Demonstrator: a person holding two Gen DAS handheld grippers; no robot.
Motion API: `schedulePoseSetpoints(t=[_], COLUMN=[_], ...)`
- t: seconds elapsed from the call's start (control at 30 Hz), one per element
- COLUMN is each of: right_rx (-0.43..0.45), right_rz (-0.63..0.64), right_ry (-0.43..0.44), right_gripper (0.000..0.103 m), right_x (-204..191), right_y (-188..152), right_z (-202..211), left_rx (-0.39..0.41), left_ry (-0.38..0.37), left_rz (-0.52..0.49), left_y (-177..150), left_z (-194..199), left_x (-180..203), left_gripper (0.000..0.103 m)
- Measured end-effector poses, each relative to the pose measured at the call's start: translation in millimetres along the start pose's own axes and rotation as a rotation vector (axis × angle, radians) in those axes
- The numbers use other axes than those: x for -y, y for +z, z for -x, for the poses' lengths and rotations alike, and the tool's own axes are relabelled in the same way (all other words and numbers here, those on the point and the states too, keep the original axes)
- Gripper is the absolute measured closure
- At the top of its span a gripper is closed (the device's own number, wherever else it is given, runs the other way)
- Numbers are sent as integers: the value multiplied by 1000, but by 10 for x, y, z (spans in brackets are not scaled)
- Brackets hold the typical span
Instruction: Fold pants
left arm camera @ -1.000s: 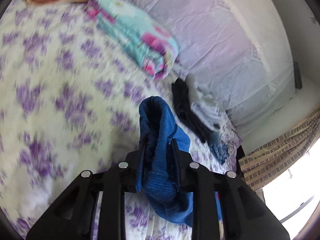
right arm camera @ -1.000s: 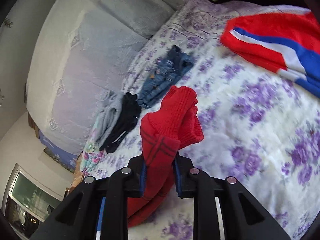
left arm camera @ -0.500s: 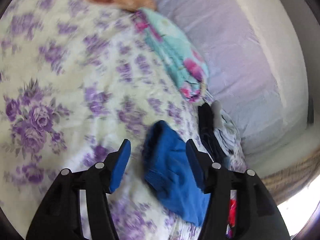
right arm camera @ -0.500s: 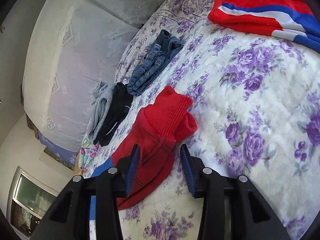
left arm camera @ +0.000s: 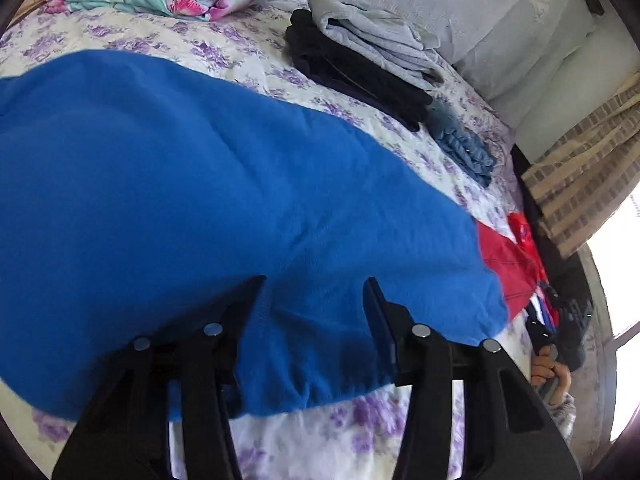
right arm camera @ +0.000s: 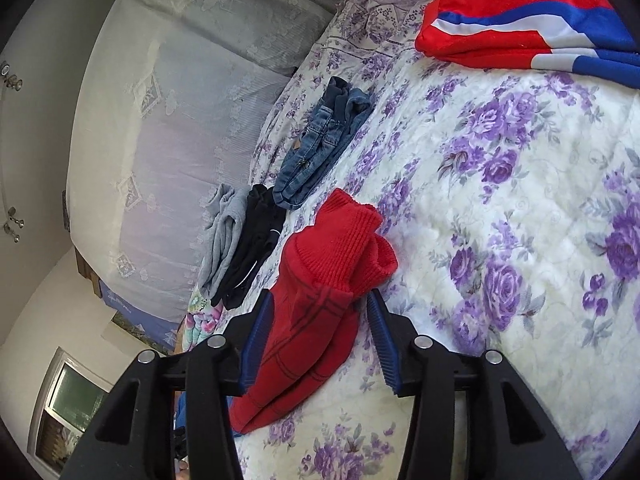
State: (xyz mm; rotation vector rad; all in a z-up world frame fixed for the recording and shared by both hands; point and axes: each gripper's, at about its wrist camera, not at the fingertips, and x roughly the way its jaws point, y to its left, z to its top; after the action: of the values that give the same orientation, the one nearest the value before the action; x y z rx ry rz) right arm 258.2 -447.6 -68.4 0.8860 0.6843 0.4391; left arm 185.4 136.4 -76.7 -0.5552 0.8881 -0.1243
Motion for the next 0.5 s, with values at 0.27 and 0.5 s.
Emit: schedulePoseSetpoints(t=[0.27,0.5], right_rx=[4,6], right_rz=[9,5], right_ry=[9,18], right_gripper=[49,49], right_x=[-27,-27], right_y=[-13,-17], right_z=[-2,7], left_rx=[140,21], left_ry=[98,283], left_rz=[-33,-56], left_y=[584,738], left_z=[-42,-693], left_x=[482,495], left_gripper=[22,20])
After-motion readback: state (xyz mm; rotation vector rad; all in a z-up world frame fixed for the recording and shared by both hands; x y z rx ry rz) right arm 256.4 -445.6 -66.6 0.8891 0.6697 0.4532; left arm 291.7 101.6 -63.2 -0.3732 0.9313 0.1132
